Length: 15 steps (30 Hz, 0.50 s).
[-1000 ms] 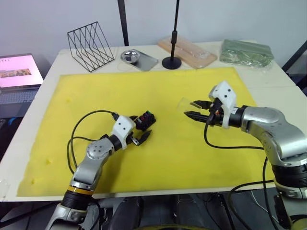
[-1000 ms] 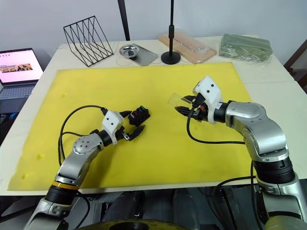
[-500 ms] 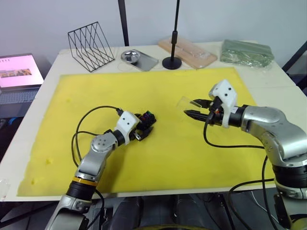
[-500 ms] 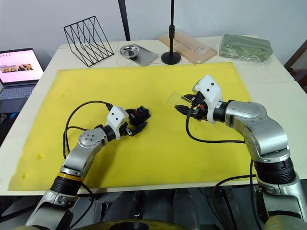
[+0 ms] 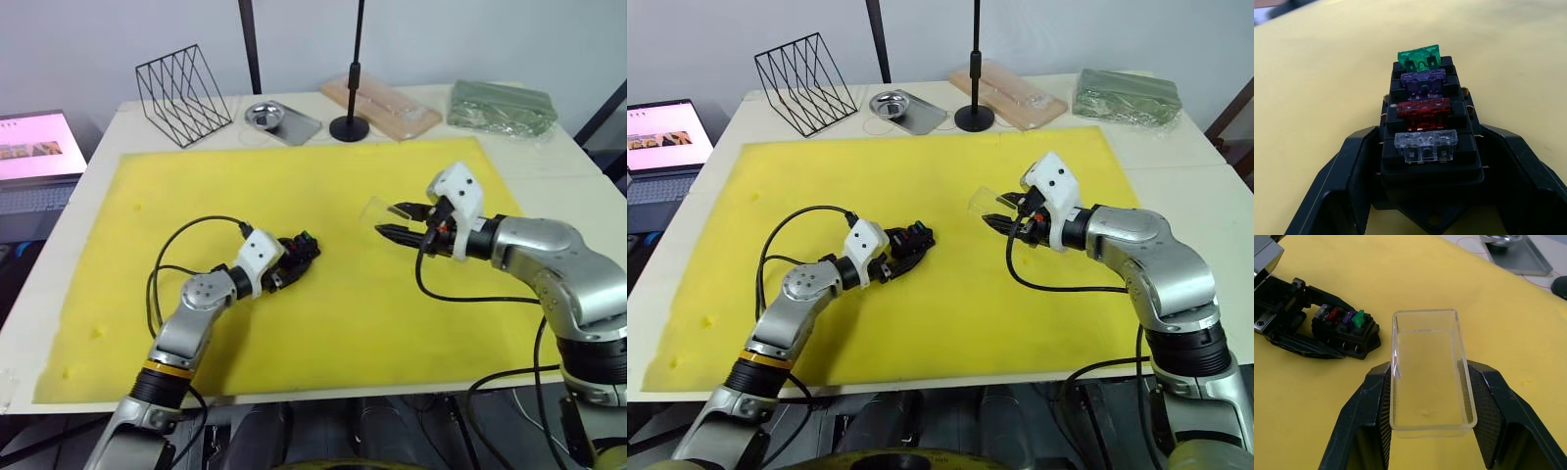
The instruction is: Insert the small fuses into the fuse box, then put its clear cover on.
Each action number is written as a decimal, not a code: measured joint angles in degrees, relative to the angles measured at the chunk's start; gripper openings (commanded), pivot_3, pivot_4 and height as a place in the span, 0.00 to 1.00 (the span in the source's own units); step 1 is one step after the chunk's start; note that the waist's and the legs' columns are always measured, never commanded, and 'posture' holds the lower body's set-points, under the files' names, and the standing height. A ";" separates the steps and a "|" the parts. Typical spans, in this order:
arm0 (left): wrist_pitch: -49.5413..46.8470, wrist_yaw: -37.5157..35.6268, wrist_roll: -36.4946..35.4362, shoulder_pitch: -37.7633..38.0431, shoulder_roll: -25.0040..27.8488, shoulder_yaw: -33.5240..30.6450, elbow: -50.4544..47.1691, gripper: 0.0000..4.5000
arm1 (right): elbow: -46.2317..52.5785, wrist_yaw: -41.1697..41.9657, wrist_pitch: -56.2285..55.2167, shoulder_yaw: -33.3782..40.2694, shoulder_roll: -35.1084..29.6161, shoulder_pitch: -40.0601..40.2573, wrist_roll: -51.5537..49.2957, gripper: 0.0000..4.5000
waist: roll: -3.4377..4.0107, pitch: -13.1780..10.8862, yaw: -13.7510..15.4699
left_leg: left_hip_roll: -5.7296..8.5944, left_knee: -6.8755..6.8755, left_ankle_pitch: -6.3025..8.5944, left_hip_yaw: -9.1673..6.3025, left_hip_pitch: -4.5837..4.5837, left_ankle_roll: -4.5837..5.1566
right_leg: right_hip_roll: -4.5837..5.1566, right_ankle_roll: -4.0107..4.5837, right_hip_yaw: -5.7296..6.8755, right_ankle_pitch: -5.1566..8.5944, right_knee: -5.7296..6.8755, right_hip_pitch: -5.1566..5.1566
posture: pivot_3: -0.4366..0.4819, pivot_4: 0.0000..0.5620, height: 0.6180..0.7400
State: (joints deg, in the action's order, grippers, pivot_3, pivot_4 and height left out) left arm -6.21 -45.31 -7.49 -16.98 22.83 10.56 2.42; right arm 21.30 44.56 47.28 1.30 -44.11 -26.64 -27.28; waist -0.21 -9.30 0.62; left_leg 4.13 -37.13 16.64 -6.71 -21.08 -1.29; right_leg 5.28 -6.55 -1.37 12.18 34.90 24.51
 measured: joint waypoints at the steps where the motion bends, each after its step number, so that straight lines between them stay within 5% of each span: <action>1: 1.35 -2.65 -0.74 -0.09 0.89 0.16 0.53 0.63 | 0.00 1.02 -0.57 -0.09 -0.58 -0.07 0.02 0.40 | 0.00 0.00 -0.02 | 0.00 0.00 0.00 0.00 0.00 0.00 | 0.00 0.00 0.00 0.00 -0.01 0.00 | 0.48 0.27 1.00; 9: 8.01 -25.23 -5.82 -5.42 2.68 3.99 8.94 0.63 | 0.00 13.10 -5.57 -8.64 -1.72 -4.46 -0.94 0.40 | 0.00 0.00 -0.02 | 0.00 -0.04 0.00 -0.01 -0.02 0.01 | 0.00 0.00 0.04 0.00 -0.03 -0.01 | 0.48 0.27 1.00; 15: 10.82 -30.55 -5.70 -9.21 0.25 4.40 15.22 0.63 | -0.25 15.47 -6.85 -14.56 2.16 -6.90 -0.10 0.40 | -0.01 -0.01 0.16 | 0.00 -0.07 0.00 -0.06 -0.07 0.00 | 0.02 -0.01 0.06 0.00 -0.03 -0.01 | 0.48 0.27 1.00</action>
State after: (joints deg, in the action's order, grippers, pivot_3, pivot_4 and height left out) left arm 4.61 -75.86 -13.19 -26.19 23.08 14.96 17.64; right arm 21.05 60.03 40.43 -13.27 -41.95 -33.55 -27.39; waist -0.22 -9.30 0.78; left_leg 4.13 -37.20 16.64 -6.77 -21.14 -1.29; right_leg 5.31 -6.55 -1.31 12.18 34.87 24.50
